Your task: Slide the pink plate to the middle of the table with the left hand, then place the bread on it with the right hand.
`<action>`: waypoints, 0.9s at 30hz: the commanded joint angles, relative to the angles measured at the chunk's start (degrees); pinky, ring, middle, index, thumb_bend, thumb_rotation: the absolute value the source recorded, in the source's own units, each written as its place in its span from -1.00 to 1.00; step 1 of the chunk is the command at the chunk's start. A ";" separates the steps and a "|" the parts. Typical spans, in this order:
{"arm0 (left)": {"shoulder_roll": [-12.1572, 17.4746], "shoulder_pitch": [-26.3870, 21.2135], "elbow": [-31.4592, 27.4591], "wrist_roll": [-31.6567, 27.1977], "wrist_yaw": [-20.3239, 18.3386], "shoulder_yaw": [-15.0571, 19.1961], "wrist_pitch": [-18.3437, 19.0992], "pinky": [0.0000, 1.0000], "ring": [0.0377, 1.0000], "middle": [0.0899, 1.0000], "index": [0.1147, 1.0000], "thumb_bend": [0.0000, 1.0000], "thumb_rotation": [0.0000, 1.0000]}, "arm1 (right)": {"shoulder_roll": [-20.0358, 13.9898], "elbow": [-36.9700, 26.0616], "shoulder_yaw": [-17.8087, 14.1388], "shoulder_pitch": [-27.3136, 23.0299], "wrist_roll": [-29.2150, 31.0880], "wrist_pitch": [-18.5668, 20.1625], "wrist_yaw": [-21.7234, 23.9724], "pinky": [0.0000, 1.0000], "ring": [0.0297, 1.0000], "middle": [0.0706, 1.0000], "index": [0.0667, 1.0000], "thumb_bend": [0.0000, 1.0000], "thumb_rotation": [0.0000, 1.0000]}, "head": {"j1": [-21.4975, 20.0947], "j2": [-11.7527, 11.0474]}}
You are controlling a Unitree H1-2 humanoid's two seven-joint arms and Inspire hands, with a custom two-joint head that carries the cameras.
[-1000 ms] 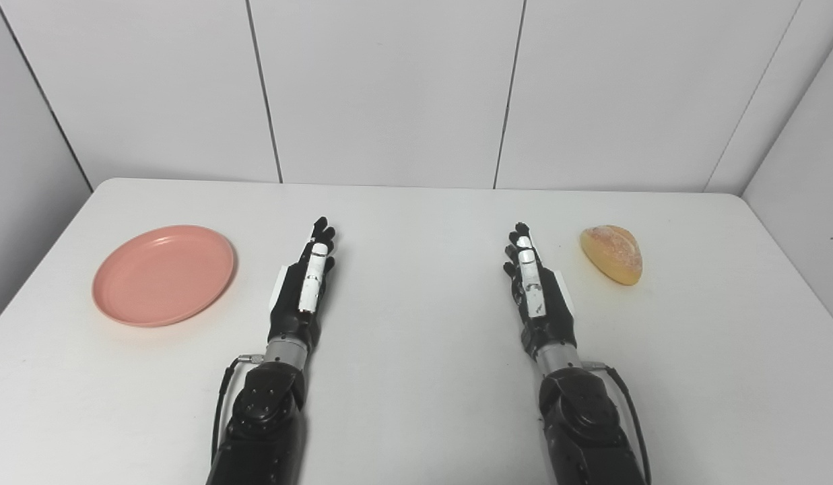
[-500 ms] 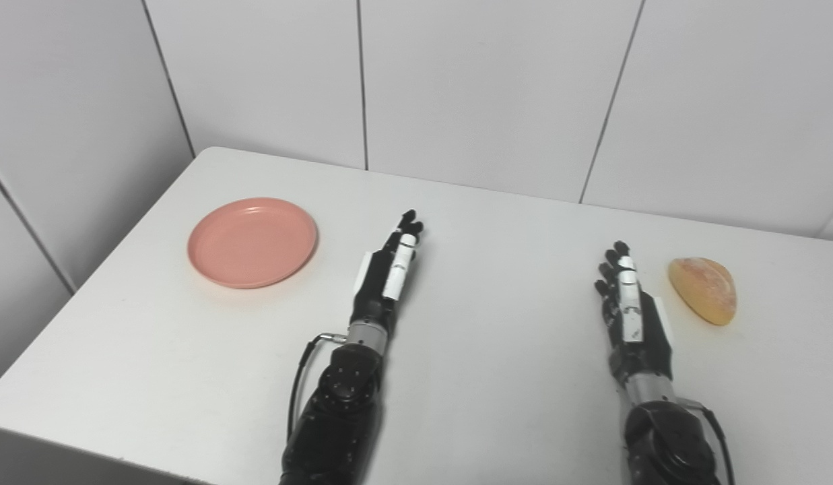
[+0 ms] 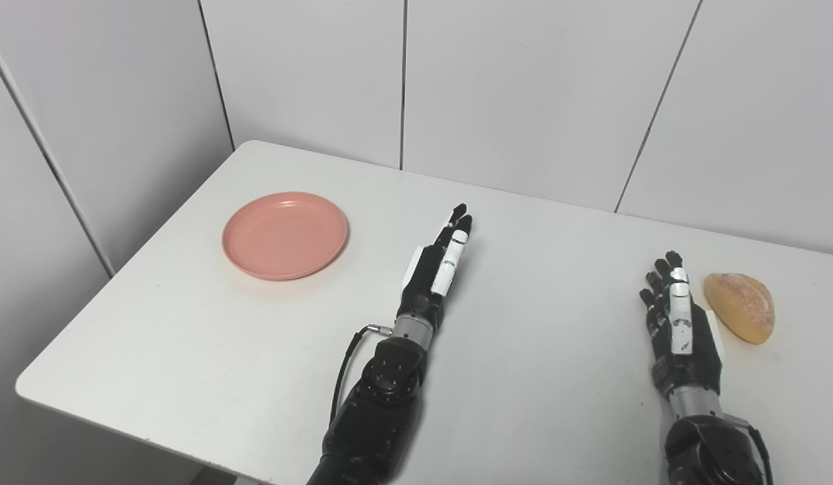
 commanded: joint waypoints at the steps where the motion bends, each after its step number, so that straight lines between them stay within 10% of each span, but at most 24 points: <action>1: 0.07 -2.16 -0.25 -1.02 -0.24 0.47 -2.52 1.00 1.00 0.95 0.92 -0.09 1.00 | -0.74 0.72 -0.16 -0.86 0.04 -2.82 0.88 1.00 1.00 1.00 1.00 0.55 0.86 | 0.28 0.03; 27: 5.56 -7.43 -6.27 -7.68 2.47 9.76 -2.60 0.84 0.80 0.78 0.75 -0.01 1.00 | -1.07 3.16 -0.98 -2.01 1.28 -3.76 2.37 1.00 1.00 1.00 1.00 0.59 0.88 | 0.84 -0.44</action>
